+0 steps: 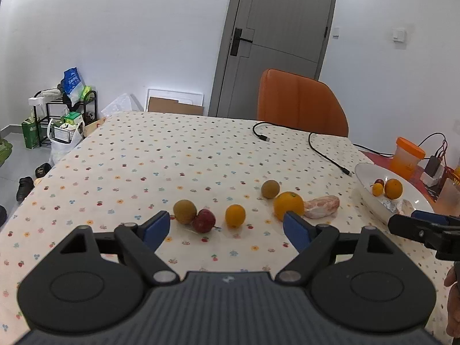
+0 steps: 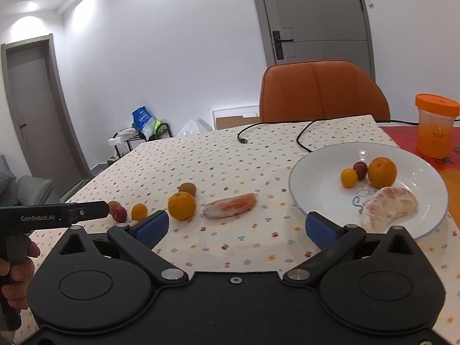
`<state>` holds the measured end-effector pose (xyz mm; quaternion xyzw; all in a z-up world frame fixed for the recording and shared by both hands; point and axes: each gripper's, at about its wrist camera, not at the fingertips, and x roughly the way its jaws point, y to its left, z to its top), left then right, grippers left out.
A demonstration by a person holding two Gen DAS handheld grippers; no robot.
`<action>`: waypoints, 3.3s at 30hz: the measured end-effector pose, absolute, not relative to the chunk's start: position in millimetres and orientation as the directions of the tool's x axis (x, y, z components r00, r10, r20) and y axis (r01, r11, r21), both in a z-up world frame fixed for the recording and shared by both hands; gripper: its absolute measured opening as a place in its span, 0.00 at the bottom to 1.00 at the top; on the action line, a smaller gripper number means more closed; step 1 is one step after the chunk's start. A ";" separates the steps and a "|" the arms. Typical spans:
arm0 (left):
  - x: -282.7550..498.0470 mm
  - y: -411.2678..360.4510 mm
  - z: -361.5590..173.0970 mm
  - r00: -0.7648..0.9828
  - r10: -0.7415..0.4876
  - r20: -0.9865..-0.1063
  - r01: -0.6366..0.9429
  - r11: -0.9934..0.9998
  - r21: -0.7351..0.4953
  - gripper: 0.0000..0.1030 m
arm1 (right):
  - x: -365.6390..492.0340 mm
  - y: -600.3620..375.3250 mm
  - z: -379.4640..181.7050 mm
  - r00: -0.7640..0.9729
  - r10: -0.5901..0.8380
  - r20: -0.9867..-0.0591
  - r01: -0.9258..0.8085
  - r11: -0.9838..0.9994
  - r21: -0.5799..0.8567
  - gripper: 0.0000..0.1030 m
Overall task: Organize fruits
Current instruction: 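Grasp the brown round fruit with the left tool while the right tool moves toward the orange, then grasp the orange with the right tool while the left tool holds the brown fruit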
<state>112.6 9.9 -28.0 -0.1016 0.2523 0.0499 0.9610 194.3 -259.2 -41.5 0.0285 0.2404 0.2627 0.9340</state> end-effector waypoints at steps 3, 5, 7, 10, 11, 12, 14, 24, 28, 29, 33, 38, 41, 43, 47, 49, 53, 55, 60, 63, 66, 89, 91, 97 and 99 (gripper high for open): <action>113.0 12.5 -29.7 0.869 0.045 -0.492 -0.146 0.975 -0.169 0.78 | 196.6 -252.7 -42.5 0.740 0.509 -0.439 -0.484 0.857 0.176 0.99; 114.7 13.6 -31.3 0.868 0.048 -0.494 -0.149 0.975 -0.166 0.75 | 198.2 -250.2 -43.5 0.736 0.513 -0.442 -0.489 0.854 0.177 0.99; 116.5 15.3 -32.9 0.866 0.050 -0.498 -0.153 0.973 -0.170 0.71 | 199.5 -247.8 -44.5 0.732 0.518 -0.444 -0.494 0.851 0.178 0.99; 120.3 18.7 -35.2 0.863 0.053 -0.503 -0.162 0.971 -0.176 0.65 | 202.5 -243.9 -45.5 0.721 0.527 -0.450 -0.505 0.844 0.180 0.96; 121.4 20.2 -35.8 0.863 0.056 -0.503 -0.166 0.970 -0.178 0.63 | 203.7 -242.4 -45.8 0.718 0.530 -0.451 -0.508 0.842 0.181 0.95; 122.6 21.7 -36.0 0.863 0.060 -0.501 -0.171 0.969 -0.180 0.60 | 204.7 -241.3 -46.2 0.716 0.532 -0.453 -0.510 0.841 0.181 0.94; 124.8 24.7 -36.4 0.864 0.068 -0.499 -0.179 0.968 -0.179 0.56 | 207.3 -238.4 -46.8 0.711 0.536 -0.456 -0.515 0.838 0.182 0.93; 139.7 41.5 -41.5 0.855 0.102 -0.509 -0.221 0.959 -0.178 0.34 | 220.1 -220.9 -46.9 0.685 0.556 -0.471 -0.544 0.820 0.178 0.83; 146.1 46.4 -43.7 0.846 0.119 -0.520 -0.242 0.954 -0.175 0.32 | 224.1 -214.0 -46.8 0.675 0.565 -0.474 -0.557 0.812 0.175 0.83; 147.6 46.8 -43.8 0.845 0.122 -0.521 -0.246 0.954 -0.174 0.32 | 225.3 -212.6 -46.8 0.673 0.567 -0.474 -0.559 0.810 0.176 0.82; 152.5 48.1 -45.1 0.840 0.138 -0.525 -0.257 0.953 -0.161 0.32 | 231.0 -206.4 -46.7 0.660 0.585 -0.470 -0.573 0.798 0.188 0.82; 158.5 49.4 -51.1 0.830 0.127 -0.543 -0.258 0.951 -0.172 0.31 | 237.7 -194.2 -46.5 0.643 0.594 -0.483 -0.593 0.785 0.176 0.79; 161.7 50.5 -57.8 0.820 0.112 -0.562 -0.252 0.951 -0.178 0.30 | 242.1 -188.1 -45.4 0.637 0.599 -0.484 -0.602 0.779 0.172 0.78; 162.0 51.6 -60.2 0.816 0.113 -0.568 -0.257 0.949 -0.181 0.23 | 244.3 -184.1 -45.1 0.636 0.600 -0.484 -0.607 0.777 0.166 0.78; 159.6 54.8 -58.3 0.824 0.100 -0.558 -0.245 0.950 -0.191 0.23 | 249.9 -177.9 -46.4 0.632 0.598 -0.492 -0.608 0.777 0.163 0.77; 157.9 57.7 -57.0 0.826 0.096 -0.556 -0.245 0.949 -0.200 0.23 | 252.4 -174.6 -47.5 0.629 0.597 -0.497 -0.608 0.777 0.164 0.75; 154.7 60.6 -54.7 0.827 0.096 -0.553 -0.249 0.946 -0.207 0.23 | 255.8 -168.4 -49.8 0.623 0.596 -0.506 -0.614 0.774 0.156 0.73; 153.5 61.0 -54.1 0.827 0.097 -0.554 -0.251 0.945 -0.209 0.23 | 256.9 -165.4 -51.7 0.621 0.594 -0.511 -0.615 0.774 0.152 0.71; 148.7 61.4 -51.8 0.829 0.100 -0.550 -0.254 0.944 -0.211 0.23 | 260.2 -160.0 -56.0 0.620 0.582 -0.525 -0.604 0.782 0.154 0.63; 144.7 61.2 -49.7 0.831 0.105 -0.546 -0.258 0.943 -0.212 0.23 | 260.3 -156.2 -58.1 0.611 0.589 -0.529 -0.613 0.775 0.154 0.61; 141.7 59.0 -47.6 0.834 0.108 -0.541 -0.259 0.942 -0.212 0.23 | 262.2 -148.8 -64.5 0.580 0.576 -0.576 -0.624 0.769 0.139 0.34; 128.5 1.3 -26.1 0.873 0.041 -0.485 -0.152 0.969 -0.192 0.23 | 229.1 -215.3 -41.0 0.659 0.564 -0.498 -0.572 0.805 0.155 0.34; 128.3 -4.3 -24.6 0.876 0.031 -0.482 -0.140 0.972 -0.190 0.23 | 227.0 -223.1 -39.3 0.670 0.557 -0.491 -0.561 0.813 0.156 0.34; 130.1 -18.7 -20.6 0.880 0.008 -0.475 -0.107 0.977 -0.182 0.23 | 224.7 -246.0 -36.5 0.705 0.528 -0.474 -0.519 0.839 0.163 0.34; 131.3 -23.7 -19.5 0.881 -0.001 -0.473 -0.096 0.979 -0.182 0.23 | 224.0 -253.4 -36.3 0.714 0.518 -0.470 -0.506 0.847 0.164 0.34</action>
